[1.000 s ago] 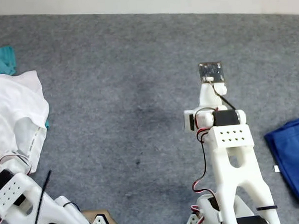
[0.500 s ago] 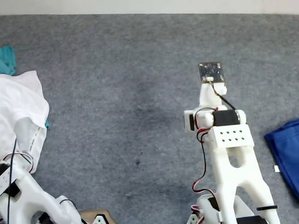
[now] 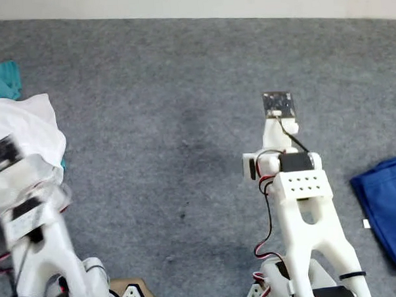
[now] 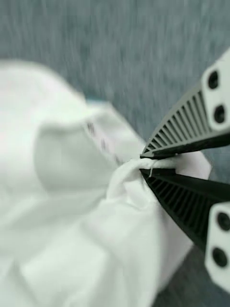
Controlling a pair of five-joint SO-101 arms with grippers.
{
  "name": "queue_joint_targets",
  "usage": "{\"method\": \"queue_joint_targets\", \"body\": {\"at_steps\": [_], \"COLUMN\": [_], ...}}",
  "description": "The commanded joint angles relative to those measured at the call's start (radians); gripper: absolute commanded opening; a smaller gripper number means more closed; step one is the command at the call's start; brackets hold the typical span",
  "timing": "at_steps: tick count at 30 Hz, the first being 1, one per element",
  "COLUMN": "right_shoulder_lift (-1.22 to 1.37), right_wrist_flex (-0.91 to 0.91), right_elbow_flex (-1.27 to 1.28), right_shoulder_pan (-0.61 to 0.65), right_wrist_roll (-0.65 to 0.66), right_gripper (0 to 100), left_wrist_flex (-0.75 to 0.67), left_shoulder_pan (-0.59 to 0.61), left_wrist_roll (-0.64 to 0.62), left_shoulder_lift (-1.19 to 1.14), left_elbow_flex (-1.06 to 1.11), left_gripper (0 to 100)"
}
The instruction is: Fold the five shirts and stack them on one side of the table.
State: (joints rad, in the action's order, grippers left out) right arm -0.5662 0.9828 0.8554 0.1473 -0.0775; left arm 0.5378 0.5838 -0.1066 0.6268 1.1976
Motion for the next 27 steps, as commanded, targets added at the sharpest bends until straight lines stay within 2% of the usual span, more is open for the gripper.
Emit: {"method": "queue_joint_targets", "body": {"at_steps": [1, 6, 10, 13, 18, 21, 27], "right_shoulder_lift": [-0.036, -0.036, -0.036, -0.036, -0.036, -0.036, -0.036], "right_wrist_flex": [-0.024, -0.024, -0.024, -0.024, -0.025, -0.025, -0.025], "right_elbow_flex": [-0.005, -0.004, -0.004, -0.002, 0.016, 0.016, 0.015], "right_shoulder_pan": [0.008, 0.008, 0.008, 0.008, 0.007, 0.005, 0.004], "right_wrist_roll": [-0.034, -0.034, -0.035, -0.035, -0.035, -0.035, -0.035], "right_gripper": [15.2, 15.2, 15.2, 15.2, 15.2, 15.2, 15.2], "left_wrist_flex": [0.058, 0.114, 0.132, 0.132, 0.132, 0.132, 0.144], "left_shoulder_pan": [-0.265, -0.621, -0.866, -0.984, -1.107, -1.167, -1.201], "left_wrist_roll": [-0.109, -0.126, -0.124, -0.121, -0.120, -0.120, -0.126], "left_shoulder_lift": [0.128, 0.288, 0.291, 0.220, 0.093, 0.056, 0.050], "left_elbow_flex": [-0.079, -0.139, -0.202, -0.254, -0.348, -0.378, -0.374], "left_gripper": [1, 1, 1, 1, 1, 12, 50]}}
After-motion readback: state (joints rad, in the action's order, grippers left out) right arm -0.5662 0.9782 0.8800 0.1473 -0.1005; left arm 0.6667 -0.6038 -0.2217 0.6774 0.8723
